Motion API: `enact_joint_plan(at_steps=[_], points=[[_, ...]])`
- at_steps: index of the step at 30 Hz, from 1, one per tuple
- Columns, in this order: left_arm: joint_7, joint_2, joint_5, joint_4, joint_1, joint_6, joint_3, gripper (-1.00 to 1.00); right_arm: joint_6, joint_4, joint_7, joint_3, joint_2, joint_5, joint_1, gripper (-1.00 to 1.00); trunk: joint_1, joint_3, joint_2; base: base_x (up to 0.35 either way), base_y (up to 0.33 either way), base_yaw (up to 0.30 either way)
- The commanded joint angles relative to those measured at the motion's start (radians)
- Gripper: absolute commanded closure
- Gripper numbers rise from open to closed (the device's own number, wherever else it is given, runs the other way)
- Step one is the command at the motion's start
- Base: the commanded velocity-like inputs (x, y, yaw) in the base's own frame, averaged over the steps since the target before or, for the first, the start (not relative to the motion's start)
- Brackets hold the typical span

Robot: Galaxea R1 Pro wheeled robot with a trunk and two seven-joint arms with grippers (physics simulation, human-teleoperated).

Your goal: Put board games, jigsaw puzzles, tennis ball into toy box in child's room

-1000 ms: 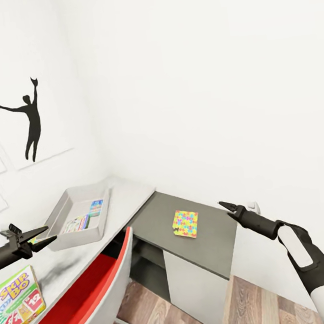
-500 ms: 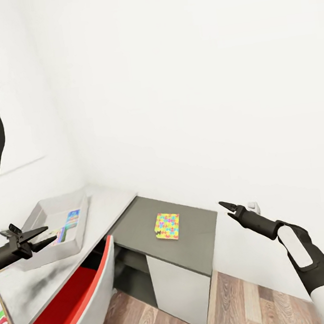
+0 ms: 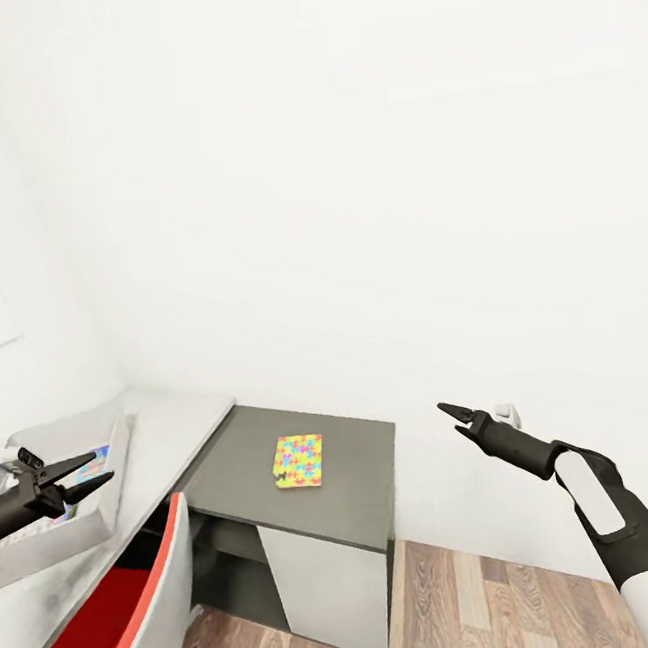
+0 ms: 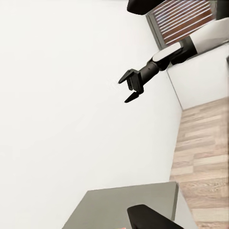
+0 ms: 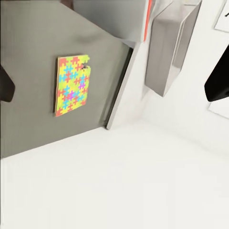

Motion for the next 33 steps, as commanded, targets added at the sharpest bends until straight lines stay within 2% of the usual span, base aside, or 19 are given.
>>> enact_joint_plan(at_steps=[1,24,28,33], points=[[-0.004,0.001,0.001,0.000,0.000,0.011,-0.001,-1.00,0.007,0.000,0.001,-0.002,0.000,-0.002,-0.001,-1.00,0.001,-0.002,-0.002,0.000,0.000,-0.277],[-0.004,0.000,-0.001,-0.001,0.000,0.011,-0.001,-1.00,-0.013,0.002,-0.001,-0.002,0.000,-0.001,-0.001,-1.00,0.001,0.013,-0.002,0.000,0.000,-0.277],[-0.004,-0.001,-0.002,0.000,0.000,0.011,-0.002,-1.00,-0.013,0.002,-0.026,-0.001,0.000,-0.001,-0.001,-1.00,0.001,0.015,-0.002,0.000,0.000,-0.270],[-0.004,-0.003,-0.005,0.000,0.000,0.013,-0.001,-1.00,-0.013,0.001,-0.093,0.001,0.000,-0.001,-0.001,-1.00,0.001,0.018,-0.002,0.000,0.000,-0.224]])
